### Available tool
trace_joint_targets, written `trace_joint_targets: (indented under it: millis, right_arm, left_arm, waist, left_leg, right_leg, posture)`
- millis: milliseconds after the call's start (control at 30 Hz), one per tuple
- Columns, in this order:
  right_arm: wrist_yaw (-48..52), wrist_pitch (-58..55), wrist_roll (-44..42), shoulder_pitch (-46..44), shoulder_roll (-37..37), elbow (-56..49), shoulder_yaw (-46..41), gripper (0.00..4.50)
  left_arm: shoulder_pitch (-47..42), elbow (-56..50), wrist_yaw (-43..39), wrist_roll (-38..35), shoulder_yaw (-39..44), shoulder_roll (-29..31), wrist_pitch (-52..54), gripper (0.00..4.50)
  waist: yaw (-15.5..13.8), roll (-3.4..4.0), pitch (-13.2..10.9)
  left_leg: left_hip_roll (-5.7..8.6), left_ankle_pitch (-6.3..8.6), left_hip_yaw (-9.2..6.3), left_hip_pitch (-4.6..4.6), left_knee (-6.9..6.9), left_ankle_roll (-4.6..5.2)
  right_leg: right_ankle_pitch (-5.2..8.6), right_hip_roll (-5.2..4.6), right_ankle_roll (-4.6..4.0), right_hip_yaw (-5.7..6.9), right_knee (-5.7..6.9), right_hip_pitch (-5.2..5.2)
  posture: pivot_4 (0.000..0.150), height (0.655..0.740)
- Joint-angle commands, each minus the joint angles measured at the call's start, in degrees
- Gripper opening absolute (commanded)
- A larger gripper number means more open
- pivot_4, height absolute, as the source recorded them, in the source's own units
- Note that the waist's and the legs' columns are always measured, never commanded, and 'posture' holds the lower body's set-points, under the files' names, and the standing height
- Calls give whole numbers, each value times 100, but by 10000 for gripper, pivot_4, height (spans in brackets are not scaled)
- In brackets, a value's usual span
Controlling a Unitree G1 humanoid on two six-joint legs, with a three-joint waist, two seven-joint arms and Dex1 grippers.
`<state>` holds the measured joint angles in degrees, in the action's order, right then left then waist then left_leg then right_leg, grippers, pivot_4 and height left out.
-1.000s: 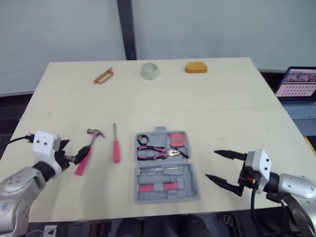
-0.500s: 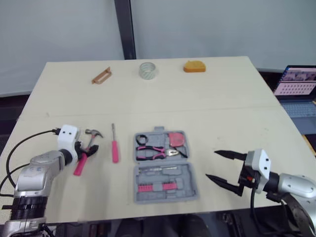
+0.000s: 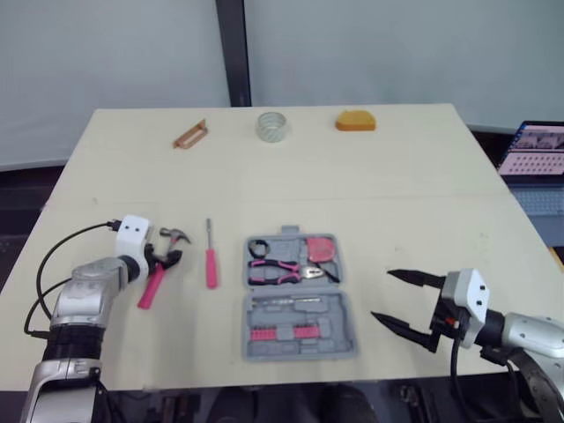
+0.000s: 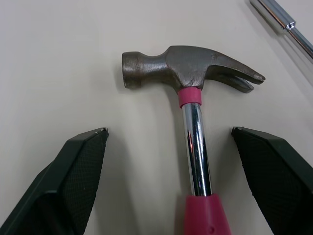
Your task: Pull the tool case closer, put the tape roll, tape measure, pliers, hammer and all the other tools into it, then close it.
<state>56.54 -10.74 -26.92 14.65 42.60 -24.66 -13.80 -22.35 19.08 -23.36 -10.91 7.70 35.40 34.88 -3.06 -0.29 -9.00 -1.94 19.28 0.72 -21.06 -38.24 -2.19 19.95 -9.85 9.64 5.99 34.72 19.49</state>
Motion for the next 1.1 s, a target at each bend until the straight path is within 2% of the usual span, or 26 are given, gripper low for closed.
trace_joint_targets:
  millis: [33, 533, 1067, 1100]
  right_arm:
    - [-47, -29, -51, 27, 73, -239, -151, 45000]
    - [-129, -101, -3, -72, 27, -259, -41, 45000]
    - [-173, -75, 44, -68, -48, -253, -11, 45000]
    - [-172, -77, 45, -67, -50, -254, -12, 45000]
  left_arm:
    - [-67, 194, -79, 123, -176, -149, -43, 43603]
    - [-176, 58, -118, 302, -208, -511, -11, 43603]
    - [-346, 303, -123, 468, -186, -635, -212, 43603]
    - [-347, 316, -106, 468, -174, -639, -199, 41327]
  waist:
    - [-23, 3, 2]
    - [-141, 18, 11]
    - [-135, 17, 10]
    - [-135, 17, 10]
  left_leg:
    - [0, 0, 0, 0, 0, 0]
    - [3, -1, 0, -1, -2, 1]
    - [3, -1, 0, -2, -1, 1]
    - [3, -1, 0, -2, -1, 1]
  right_leg:
    - [0, 0, 0, 0, 0, 0]
    - [0, -1, 1, 0, -1, -2]
    - [0, -1, 1, 0, -1, -1]
    - [0, -1, 1, 0, -1, -1]
  posture:
    - [1500, 7400]
    - [1500, 7400]
    - [1500, 7400]
    - [1500, 7400]
